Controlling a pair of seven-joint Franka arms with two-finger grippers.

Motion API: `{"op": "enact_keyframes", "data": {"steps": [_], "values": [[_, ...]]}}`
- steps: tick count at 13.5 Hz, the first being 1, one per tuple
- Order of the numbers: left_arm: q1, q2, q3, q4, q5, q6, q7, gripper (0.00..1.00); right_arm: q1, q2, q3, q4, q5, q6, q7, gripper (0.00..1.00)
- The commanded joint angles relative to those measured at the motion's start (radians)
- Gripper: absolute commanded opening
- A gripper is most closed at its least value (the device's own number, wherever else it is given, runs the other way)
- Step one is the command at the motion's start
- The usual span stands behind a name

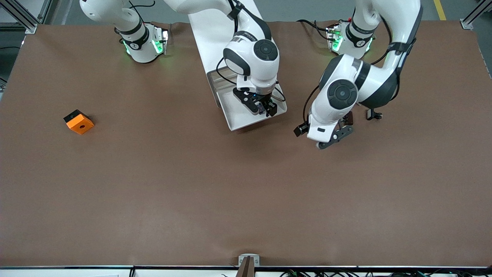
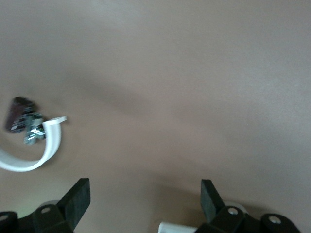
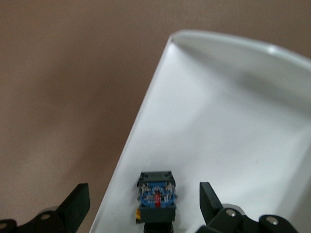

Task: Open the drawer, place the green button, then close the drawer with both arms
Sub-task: 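Lower the button into the drawer and open the right gripper, then withdraw the right gripper while the left gripper pushes the drawer inward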

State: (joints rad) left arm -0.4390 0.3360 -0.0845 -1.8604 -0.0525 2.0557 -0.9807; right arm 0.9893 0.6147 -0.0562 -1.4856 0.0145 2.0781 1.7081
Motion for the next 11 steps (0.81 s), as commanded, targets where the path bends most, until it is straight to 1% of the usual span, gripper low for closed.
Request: {"op": "enact_keyframes", "data": {"steps": [1, 2, 3, 5, 6, 7, 8, 11], "values": [[-0.010, 0.090, -0.011, 0.007, 0.003, 0.108, -0.007, 1.00, -0.075, -0.009, 0.009, 0.088, -0.010, -0.140, -0.292, 1.00], [-0.030, 0.121, -0.015, 0.007, -0.012, 0.148, -0.033, 1.00, -0.107, -0.015, 0.009, 0.102, -0.005, -0.159, -0.397, 1.00], [-0.046, 0.142, -0.015, 0.009, -0.017, 0.170, -0.050, 1.00, -0.145, -0.054, 0.009, 0.102, -0.001, -0.173, -0.485, 1.00], [-0.078, 0.163, -0.017, 0.007, -0.020, 0.181, -0.069, 1.00, -0.231, -0.107, 0.012, 0.102, 0.008, -0.208, -0.630, 1.00], [-0.095, 0.164, -0.017, 0.006, -0.052, 0.181, -0.070, 1.00, -0.272, -0.136, 0.012, 0.103, 0.008, -0.245, -0.716, 1.00], [-0.108, 0.166, -0.017, 0.004, -0.116, 0.181, -0.070, 1.00, -0.303, -0.163, 0.010, 0.103, 0.008, -0.275, -0.781, 1.00], [-0.119, 0.172, -0.017, 0.004, -0.157, 0.181, -0.070, 1.00, -0.357, -0.194, 0.010, 0.102, 0.008, -0.311, -0.882, 1.00], [-0.170, 0.175, -0.017, 0.003, -0.242, 0.172, -0.072, 1.00, -0.496, -0.265, 0.010, 0.102, 0.025, -0.424, -1.114, 1.00]]}}
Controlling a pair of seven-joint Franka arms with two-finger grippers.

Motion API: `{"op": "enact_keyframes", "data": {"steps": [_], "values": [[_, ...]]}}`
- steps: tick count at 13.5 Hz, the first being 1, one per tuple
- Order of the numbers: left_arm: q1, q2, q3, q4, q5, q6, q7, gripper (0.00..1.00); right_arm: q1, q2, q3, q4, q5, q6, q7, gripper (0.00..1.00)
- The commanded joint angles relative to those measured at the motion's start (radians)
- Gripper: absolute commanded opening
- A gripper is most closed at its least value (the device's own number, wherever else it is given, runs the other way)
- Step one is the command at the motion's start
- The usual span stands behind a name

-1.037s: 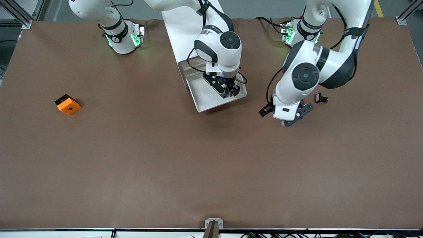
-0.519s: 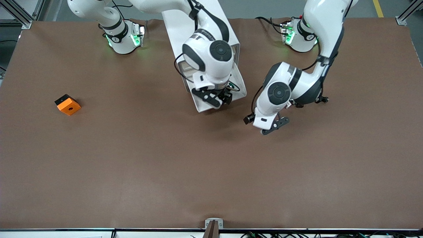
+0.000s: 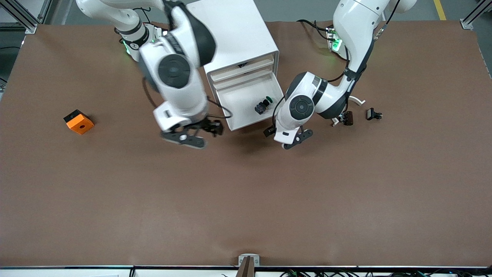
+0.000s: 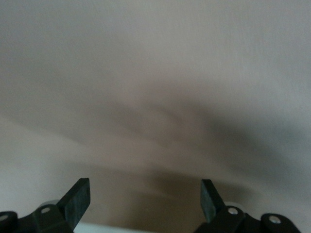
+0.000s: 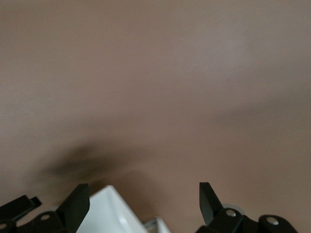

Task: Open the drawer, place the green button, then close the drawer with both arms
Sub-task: 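Withdraw the right gripper while the left gripper pushes the drawer inward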

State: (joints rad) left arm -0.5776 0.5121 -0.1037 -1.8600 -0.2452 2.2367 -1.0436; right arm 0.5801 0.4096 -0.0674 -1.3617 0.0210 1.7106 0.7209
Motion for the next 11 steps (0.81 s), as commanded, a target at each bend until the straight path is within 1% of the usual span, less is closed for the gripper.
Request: {"op": "enact_keyframes", "data": {"steps": [1, 3, 6, 9, 11], "values": [[-0.050, -0.001, 0.002, -0.002, -0.068, -0.014, -0.015, 1.00, -0.141, -0.084, 0.023, -0.022, 0.019, -0.098, -0.211, 1.00], [-0.082, -0.003, 0.001, -0.007, -0.072, -0.043, -0.056, 1.00, -0.230, -0.126, 0.021, -0.022, 0.019, -0.179, -0.344, 1.00], [-0.129, -0.004, -0.002, -0.014, -0.075, -0.072, -0.090, 1.00, -0.392, -0.188, 0.021, -0.022, 0.019, -0.293, -0.576, 1.00], [-0.136, -0.004, -0.063, -0.027, -0.095, -0.072, -0.142, 1.00, -0.540, -0.210, 0.018, -0.022, 0.017, -0.335, -0.807, 1.00], [-0.136, -0.007, -0.103, -0.059, -0.112, -0.074, -0.162, 1.00, -0.632, -0.215, 0.017, -0.022, 0.014, -0.364, -0.918, 1.00]]}}
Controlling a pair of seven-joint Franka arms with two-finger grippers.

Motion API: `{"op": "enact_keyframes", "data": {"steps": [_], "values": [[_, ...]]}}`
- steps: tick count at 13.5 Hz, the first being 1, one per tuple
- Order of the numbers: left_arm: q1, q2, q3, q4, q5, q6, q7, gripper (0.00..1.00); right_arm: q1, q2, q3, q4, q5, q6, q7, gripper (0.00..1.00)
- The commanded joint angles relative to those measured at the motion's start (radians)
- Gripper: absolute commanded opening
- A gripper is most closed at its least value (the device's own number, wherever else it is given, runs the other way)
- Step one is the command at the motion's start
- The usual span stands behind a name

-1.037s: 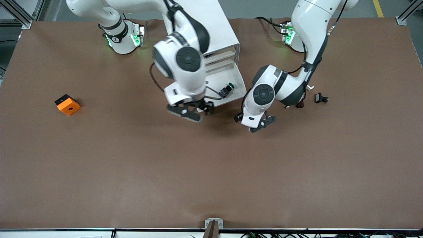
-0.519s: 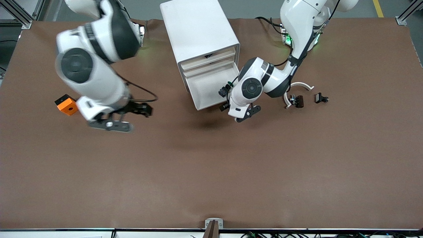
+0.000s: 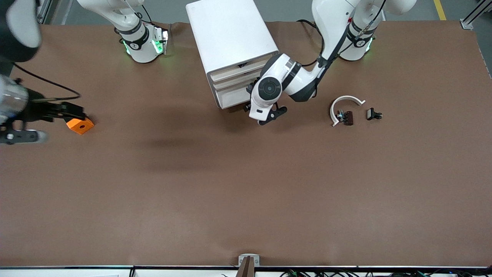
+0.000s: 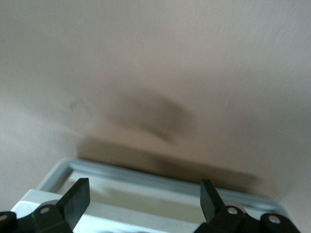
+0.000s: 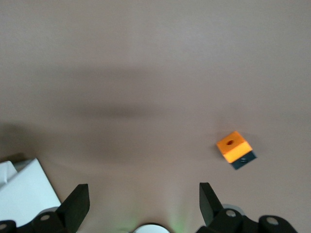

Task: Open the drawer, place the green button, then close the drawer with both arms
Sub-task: 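Push the drawer fully shut with the left gripper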

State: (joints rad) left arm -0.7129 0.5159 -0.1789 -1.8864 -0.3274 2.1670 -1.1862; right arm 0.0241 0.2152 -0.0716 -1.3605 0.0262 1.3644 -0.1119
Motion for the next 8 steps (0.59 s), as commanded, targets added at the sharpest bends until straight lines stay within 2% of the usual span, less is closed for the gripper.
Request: {"op": "enact_keyframes", "data": {"steps": [1, 4, 8], "values": [[-0.002, -0.010, -0.037, -0.037, -0.047, -0.003, -0.023, 1.00, -0.119, -0.025, 0.022, -0.023, 0.011, -0.034, -0.088, 1.00], [-0.002, -0.008, -0.044, -0.037, -0.114, -0.004, -0.039, 1.00, -0.173, -0.027, 0.026, -0.023, 0.005, -0.037, -0.092, 1.00], [0.012, -0.016, -0.039, -0.030, -0.113, -0.006, -0.058, 1.00, -0.162, -0.023, 0.027, -0.029, -0.006, -0.050, -0.081, 1.00]]}}
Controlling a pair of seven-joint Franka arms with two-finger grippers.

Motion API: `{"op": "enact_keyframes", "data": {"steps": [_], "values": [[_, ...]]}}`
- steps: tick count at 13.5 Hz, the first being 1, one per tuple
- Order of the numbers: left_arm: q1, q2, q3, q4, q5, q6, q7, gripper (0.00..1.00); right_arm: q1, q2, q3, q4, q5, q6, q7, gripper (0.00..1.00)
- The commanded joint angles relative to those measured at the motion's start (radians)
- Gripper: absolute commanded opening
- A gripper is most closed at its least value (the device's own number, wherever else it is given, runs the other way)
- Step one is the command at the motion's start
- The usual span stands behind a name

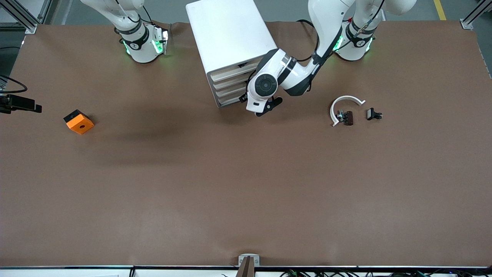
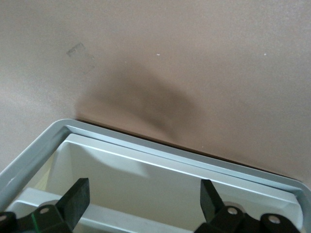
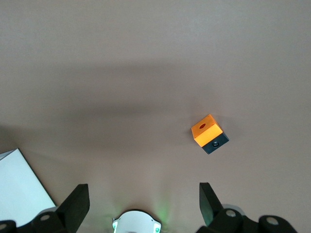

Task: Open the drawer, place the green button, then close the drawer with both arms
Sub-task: 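Push the drawer fully shut with the left gripper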

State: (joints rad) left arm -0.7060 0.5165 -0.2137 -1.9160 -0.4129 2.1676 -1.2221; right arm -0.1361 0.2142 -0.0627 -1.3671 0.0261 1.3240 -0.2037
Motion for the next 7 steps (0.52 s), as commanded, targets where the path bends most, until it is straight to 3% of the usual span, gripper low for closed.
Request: {"op": "enact_keyframes", "data": {"steps": [1, 4, 7], "values": [[0.014, -0.023, 0.008, 0.005, -0.018, -0.009, -0.020, 1.00, 0.000, -0.024, 0.021, -0.023, -0.020, -0.014, 0.010, 1.00], [0.150, -0.047, 0.031, 0.027, 0.040, -0.035, -0.004, 1.00, 0.013, -0.024, 0.024, -0.017, -0.052, -0.012, 0.017, 1.00], [0.264, -0.120, 0.031, 0.115, 0.179, -0.205, -0.001, 1.00, 0.021, -0.019, 0.020, 0.014, -0.052, -0.014, 0.020, 1.00]]}}
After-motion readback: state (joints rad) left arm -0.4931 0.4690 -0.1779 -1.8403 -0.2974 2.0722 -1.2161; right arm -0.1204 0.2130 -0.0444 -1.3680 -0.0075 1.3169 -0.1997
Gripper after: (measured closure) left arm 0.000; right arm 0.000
